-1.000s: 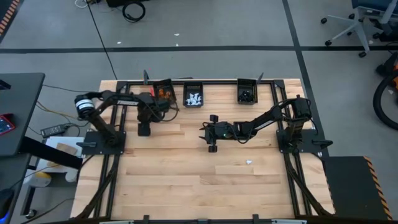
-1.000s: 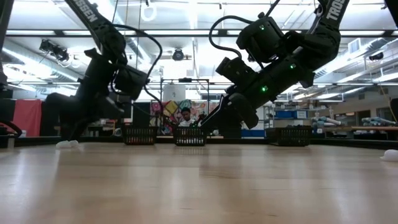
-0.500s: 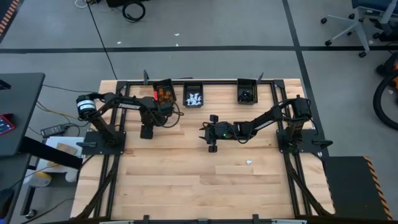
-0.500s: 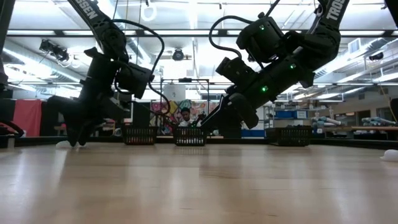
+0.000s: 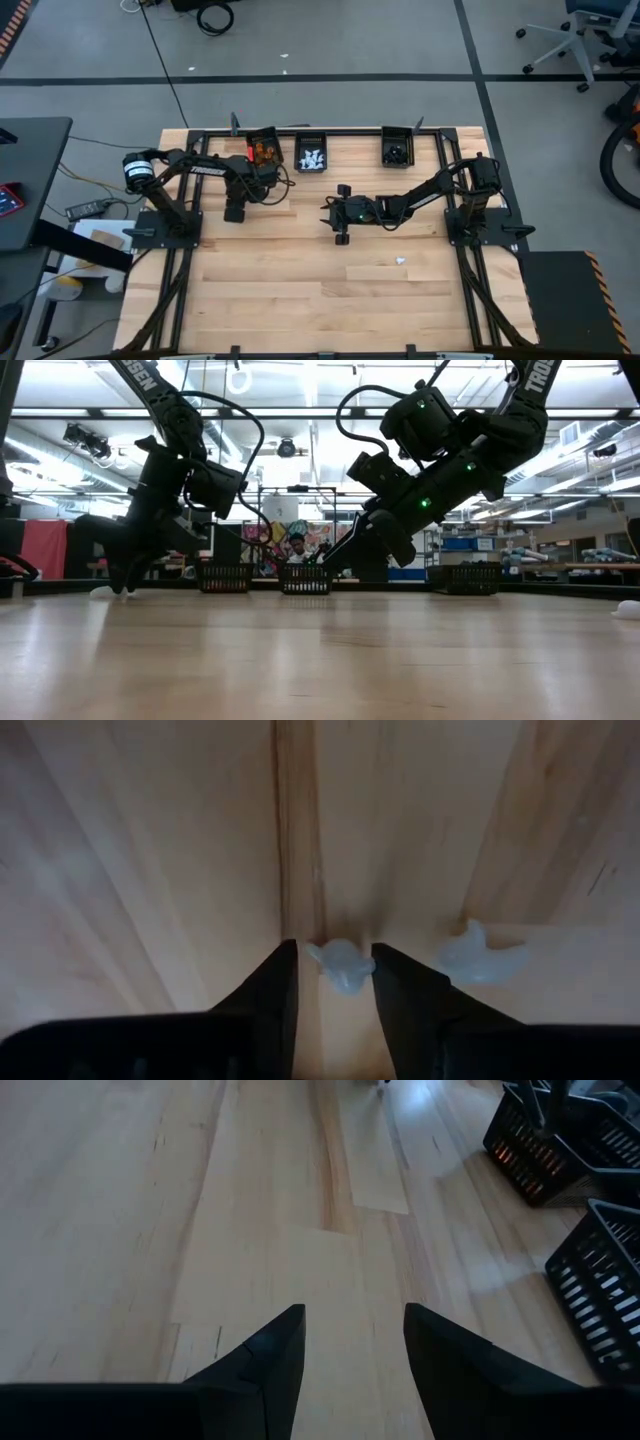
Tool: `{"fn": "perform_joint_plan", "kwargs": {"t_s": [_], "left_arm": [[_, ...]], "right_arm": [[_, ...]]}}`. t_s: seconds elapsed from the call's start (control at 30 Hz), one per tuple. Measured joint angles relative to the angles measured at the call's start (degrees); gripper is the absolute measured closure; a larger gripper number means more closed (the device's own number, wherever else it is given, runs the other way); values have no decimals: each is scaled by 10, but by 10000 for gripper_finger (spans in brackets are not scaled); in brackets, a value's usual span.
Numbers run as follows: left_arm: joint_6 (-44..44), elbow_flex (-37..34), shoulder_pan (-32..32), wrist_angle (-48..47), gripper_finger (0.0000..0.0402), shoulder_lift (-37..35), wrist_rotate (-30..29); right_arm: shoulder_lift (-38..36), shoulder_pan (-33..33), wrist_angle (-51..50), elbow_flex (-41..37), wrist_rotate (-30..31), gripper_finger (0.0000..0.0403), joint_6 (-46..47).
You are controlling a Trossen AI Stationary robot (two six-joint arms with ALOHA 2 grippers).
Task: Sort Halloween decoration
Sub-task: Put the white ghost toy into the middle black bin
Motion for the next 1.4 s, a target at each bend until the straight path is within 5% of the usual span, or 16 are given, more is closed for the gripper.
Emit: {"fn": "perform_joint_plan", "kwargs": {"t_s": [0.33, 0.7, 1.07, 1.4], "left_arm": [[11, 0, 0, -1, 364, 0, 14], [11, 0, 0, 8, 399, 0, 14], [8, 1, -3, 9, 401, 0, 14], [-99, 54, 9, -49, 382, -7, 5]], "right_arm": [[0, 0, 0, 0, 0, 227, 0], [0, 0, 0, 0, 0, 227, 0], [0, 0, 0, 0, 0, 227, 0], [0, 0, 0, 0, 0, 227, 0]]}}
